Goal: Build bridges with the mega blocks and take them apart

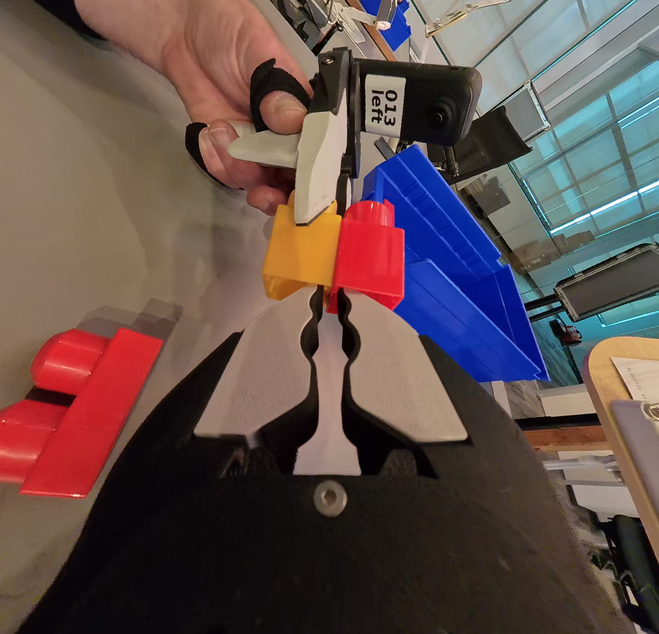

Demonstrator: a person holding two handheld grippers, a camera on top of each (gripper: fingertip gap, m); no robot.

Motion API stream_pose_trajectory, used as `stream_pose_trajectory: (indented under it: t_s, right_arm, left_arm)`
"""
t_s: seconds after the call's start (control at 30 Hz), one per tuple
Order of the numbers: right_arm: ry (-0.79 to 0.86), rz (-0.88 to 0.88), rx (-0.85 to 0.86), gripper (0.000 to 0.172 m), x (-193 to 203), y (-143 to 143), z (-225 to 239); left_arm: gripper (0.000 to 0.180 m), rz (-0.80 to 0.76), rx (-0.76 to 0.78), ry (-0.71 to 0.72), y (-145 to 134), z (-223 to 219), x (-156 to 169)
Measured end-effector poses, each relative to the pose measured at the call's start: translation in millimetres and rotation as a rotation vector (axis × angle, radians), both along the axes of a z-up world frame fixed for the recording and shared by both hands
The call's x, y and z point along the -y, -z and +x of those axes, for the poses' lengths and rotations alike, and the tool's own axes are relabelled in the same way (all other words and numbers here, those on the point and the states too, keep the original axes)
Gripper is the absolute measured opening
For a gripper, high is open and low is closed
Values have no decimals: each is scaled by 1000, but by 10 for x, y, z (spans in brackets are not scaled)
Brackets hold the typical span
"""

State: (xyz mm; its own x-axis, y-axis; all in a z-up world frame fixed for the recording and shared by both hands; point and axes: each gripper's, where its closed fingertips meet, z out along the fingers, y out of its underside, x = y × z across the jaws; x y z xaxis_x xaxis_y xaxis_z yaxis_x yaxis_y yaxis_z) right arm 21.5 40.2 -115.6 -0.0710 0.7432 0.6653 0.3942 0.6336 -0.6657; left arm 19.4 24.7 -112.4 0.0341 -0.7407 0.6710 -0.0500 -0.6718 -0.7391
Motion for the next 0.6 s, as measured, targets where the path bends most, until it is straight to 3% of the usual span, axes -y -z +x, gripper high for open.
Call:
stream_pose_trajectory:
  t_s: [0.6]
  right_arm:
    - [2,-20,-39,8,13,-29,-19]
  left_arm:
    - [39,-133,137,66,-38,12,17]
